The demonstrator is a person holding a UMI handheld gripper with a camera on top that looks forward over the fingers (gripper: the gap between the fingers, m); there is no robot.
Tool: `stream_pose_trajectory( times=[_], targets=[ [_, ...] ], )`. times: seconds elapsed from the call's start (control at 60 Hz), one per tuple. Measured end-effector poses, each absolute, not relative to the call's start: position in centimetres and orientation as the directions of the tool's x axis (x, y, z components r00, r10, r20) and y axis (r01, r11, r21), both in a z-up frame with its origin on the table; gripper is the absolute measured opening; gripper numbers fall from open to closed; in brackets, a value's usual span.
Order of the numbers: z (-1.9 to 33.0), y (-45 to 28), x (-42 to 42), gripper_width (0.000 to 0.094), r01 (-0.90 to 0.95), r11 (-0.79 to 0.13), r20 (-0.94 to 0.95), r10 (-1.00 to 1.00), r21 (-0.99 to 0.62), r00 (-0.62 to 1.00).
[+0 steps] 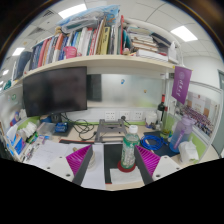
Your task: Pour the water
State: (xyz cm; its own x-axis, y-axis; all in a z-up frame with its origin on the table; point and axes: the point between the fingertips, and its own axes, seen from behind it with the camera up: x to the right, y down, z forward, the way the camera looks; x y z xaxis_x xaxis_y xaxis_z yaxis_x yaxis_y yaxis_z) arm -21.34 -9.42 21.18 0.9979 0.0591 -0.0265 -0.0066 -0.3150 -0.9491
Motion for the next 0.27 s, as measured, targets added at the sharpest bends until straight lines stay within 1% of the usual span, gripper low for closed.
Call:
stream_pose_trajectory(
  times=[0.117,0.267],
  targets=[
    [23.2,-9.7,-21.3,0.0859,-0.017,-0.286,-0.029,0.039,-0.958,0.999],
    [23.4,-9.9,-21.1,0.0855,-0.027,-0.287,-0.032,0.012,-0.958,0.999]
  ],
)
